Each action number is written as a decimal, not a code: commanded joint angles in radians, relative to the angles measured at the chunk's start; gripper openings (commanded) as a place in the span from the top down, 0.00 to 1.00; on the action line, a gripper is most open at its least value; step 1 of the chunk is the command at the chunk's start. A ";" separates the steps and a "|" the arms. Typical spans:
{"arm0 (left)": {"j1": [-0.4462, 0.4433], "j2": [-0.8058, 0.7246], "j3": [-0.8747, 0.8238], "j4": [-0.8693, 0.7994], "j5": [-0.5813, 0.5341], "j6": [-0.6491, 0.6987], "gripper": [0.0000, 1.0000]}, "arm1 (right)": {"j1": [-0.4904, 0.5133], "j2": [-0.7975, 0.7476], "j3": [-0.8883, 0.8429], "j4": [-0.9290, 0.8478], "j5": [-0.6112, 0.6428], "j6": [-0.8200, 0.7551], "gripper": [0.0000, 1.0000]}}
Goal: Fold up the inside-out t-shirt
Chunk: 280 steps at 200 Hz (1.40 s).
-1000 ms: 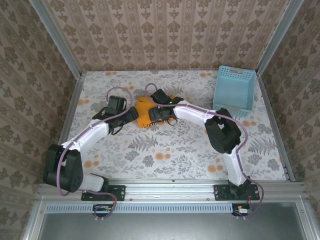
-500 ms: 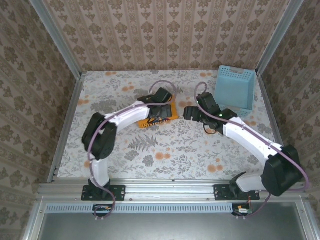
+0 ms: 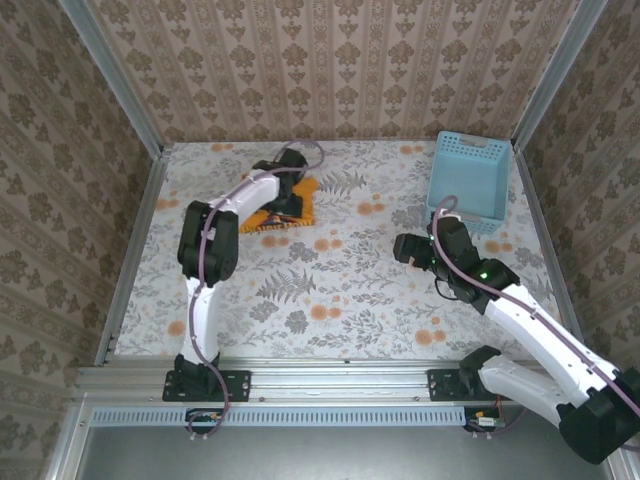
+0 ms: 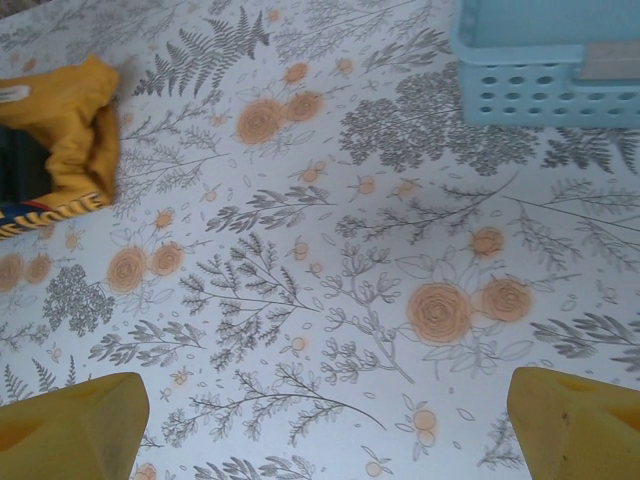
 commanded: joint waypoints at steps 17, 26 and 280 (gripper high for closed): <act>0.157 0.044 0.081 -0.130 0.007 0.271 0.05 | -0.022 -0.072 0.001 -0.106 0.057 0.002 0.06; 0.194 0.055 0.092 -0.123 0.011 0.303 0.05 | -0.028 -0.085 0.005 -0.124 0.067 -0.003 0.06; 0.242 -0.847 -1.278 1.351 -0.121 0.457 0.00 | -0.361 0.294 -0.434 1.118 0.116 -0.549 0.00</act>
